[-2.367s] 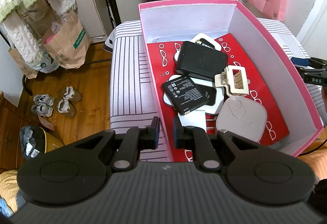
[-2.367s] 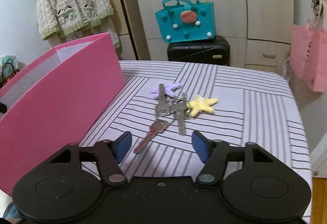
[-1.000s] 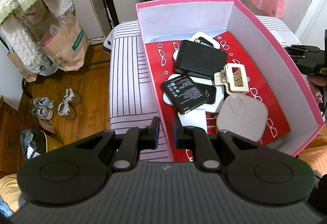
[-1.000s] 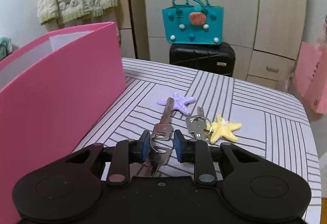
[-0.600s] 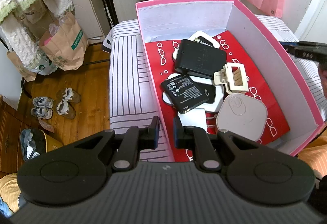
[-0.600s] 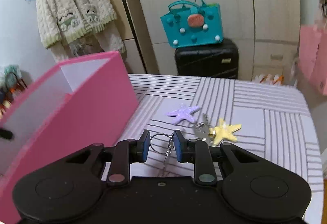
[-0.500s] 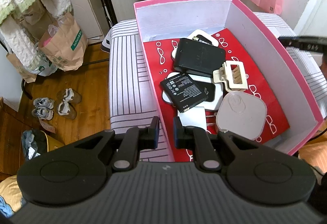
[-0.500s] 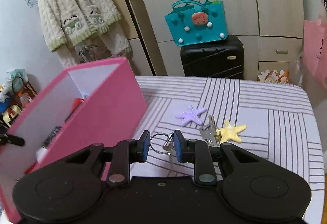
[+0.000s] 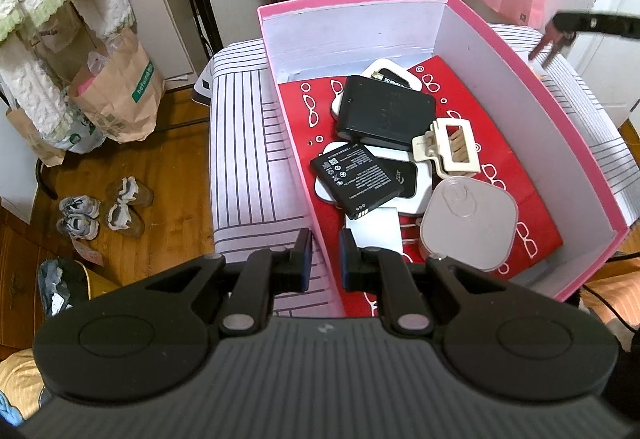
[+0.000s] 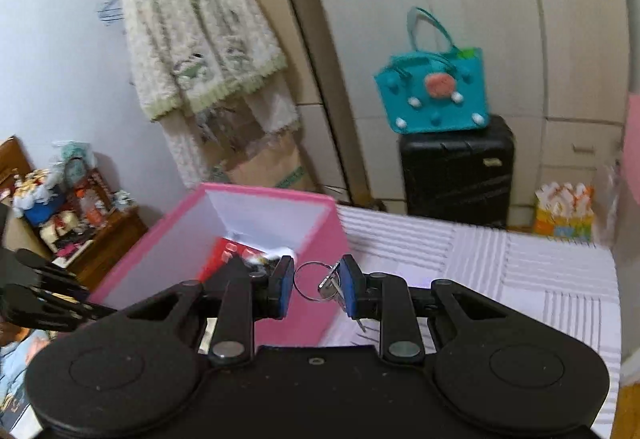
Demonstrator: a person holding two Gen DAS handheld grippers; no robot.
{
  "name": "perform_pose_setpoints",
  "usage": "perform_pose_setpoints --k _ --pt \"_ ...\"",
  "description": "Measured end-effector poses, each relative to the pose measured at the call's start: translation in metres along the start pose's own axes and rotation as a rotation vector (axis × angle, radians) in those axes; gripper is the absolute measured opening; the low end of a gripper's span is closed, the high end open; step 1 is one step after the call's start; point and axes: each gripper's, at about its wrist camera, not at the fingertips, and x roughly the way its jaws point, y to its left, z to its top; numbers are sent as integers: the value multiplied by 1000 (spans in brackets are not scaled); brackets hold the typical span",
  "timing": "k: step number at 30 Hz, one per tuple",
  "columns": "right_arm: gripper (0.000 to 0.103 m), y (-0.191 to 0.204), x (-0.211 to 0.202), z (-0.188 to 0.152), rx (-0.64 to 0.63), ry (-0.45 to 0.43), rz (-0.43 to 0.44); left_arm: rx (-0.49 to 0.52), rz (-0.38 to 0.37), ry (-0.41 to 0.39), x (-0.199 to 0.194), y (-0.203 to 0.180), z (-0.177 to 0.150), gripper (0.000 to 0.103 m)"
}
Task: Organize rigid objects
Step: 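Carry the keys into the box and open the right tool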
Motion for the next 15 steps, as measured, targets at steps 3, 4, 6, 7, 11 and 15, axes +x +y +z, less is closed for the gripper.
perform_pose_setpoints --k 3,4,6,7,11,15 --pt "29 19 -3 11 -43 -5 36 4 5 -10 0 0 -2 12" --pt "29 26 -2 13 -54 -8 48 2 4 -13 0 0 -2 12" --pt "29 39 1 16 -70 -9 88 -10 -4 -13 -1 2 -3 12" --pt "29 44 2 17 -74 -8 111 -14 -7 -13 -1 2 -4 12" --pt "29 63 14 24 -63 22 209 -18 -15 -14 -1 2 -4 12" --pt "29 79 37 24 -49 95 281 -32 -36 -9 -1 7 -2 12"
